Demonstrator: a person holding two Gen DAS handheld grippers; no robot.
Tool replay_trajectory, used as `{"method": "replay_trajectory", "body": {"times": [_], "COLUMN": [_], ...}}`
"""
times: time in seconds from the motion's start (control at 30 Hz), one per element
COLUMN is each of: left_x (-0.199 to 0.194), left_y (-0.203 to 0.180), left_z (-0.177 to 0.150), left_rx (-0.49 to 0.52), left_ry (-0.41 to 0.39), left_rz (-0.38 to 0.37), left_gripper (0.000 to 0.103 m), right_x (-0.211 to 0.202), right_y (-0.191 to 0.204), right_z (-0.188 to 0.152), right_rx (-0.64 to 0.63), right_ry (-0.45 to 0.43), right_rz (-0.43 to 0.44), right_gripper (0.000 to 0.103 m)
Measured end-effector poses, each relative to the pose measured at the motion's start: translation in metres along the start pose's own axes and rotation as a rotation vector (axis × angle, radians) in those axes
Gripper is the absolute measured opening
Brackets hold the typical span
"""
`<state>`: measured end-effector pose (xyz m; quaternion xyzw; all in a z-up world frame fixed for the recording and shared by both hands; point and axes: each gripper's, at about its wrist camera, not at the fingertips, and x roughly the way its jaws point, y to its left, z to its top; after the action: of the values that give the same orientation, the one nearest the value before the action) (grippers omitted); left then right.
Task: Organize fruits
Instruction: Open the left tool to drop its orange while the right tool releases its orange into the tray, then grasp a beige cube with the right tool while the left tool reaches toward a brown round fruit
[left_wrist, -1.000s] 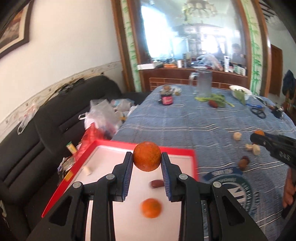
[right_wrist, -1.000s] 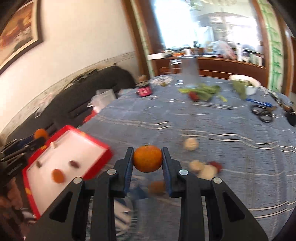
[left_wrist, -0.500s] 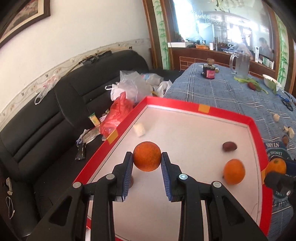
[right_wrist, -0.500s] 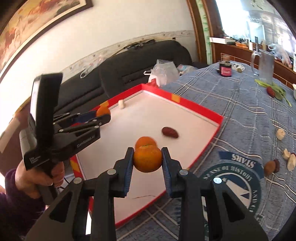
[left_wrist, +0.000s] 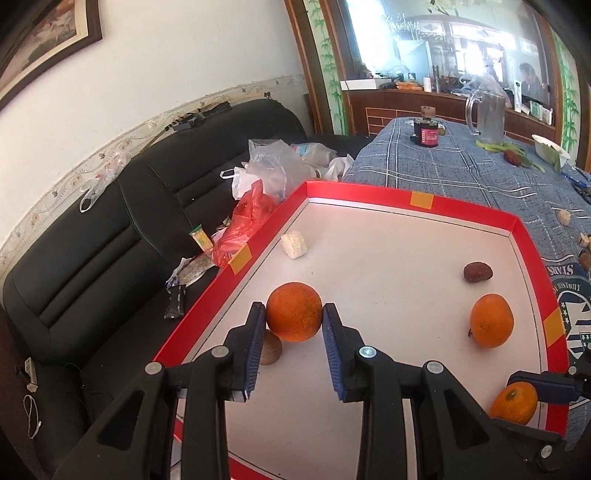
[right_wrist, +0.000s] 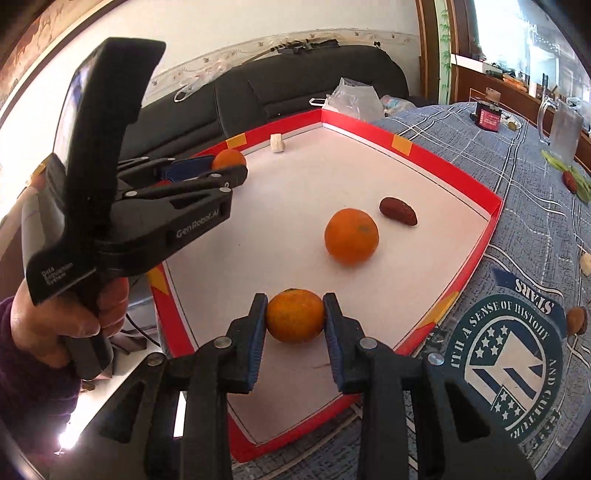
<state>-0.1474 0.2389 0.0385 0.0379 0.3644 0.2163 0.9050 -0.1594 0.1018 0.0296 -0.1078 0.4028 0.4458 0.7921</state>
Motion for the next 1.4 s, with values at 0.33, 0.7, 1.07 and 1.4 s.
{"method": "replay_trajectory", "body": {"times": [0.33,0.7,1.07,1.4], "left_x": [-0.01,-0.045,-0.052,-0.052], "left_y": [-0.009,-0.07,-0.176,-0.229], "left_z": [0.005,0.024,0.051,0.042], "left_rx": [0.023,0.121,0.245,0.349], "left_ry": [-0.023,-0.098,-0.055,-0.017], "left_rz": [-0.006,-0.158,-0.423,-0.489], "left_gripper": [0.066,0.079,0.079,0.079], "right_x": [-0.039,-0.118,-0.111,-0.092], "right_y": [-0.024,-0.162,-0.272,-0.28], "right_z": [0.003,-0.019,-0.044,-0.047], "right_rx": [0.051,0.364,0.647,0.602], "right_ry": [-0.08,-0.21,-0.07,-0.071], "right_rz": [0.001,-0.247,-0.368,-0.394], "right_gripper": [0.041,0.043,0.043,0.031]}}
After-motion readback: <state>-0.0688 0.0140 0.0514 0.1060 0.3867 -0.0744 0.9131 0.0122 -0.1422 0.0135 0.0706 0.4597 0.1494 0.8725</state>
